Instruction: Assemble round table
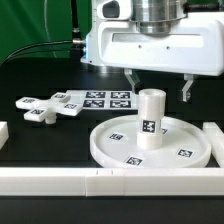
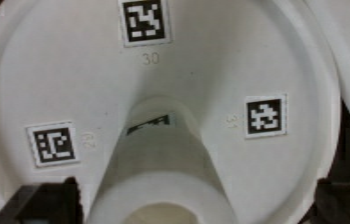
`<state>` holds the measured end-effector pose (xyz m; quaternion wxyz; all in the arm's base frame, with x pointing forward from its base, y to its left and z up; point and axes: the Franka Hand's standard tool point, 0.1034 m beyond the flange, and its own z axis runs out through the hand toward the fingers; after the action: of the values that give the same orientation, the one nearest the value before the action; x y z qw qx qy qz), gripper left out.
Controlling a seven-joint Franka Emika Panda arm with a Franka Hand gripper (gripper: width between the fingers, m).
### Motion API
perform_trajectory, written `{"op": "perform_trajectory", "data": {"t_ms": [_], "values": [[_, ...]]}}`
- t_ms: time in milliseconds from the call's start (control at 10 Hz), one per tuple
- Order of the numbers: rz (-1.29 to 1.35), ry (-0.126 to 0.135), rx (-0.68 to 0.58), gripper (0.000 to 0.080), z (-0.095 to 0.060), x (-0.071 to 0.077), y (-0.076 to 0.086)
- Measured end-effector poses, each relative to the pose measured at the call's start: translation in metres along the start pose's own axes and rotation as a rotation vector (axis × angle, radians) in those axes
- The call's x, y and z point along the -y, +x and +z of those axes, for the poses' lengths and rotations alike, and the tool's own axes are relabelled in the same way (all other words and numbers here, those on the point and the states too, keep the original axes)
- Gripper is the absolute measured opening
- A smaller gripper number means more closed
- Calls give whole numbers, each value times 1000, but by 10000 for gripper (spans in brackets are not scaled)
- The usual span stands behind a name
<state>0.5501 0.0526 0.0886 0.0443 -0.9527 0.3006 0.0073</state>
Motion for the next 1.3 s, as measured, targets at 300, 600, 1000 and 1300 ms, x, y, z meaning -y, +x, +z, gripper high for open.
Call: {"op": "perform_trajectory", "data": {"t_ms": [300,600,1000,1300], "values": [[-176,0,-5,649,-10,-11,-2],[-383,13,-6,649,-29,-49,16],[-441,12,-7,649,-27,-55,18],[-701,-13,-6,649,-30,-102,35]]}}
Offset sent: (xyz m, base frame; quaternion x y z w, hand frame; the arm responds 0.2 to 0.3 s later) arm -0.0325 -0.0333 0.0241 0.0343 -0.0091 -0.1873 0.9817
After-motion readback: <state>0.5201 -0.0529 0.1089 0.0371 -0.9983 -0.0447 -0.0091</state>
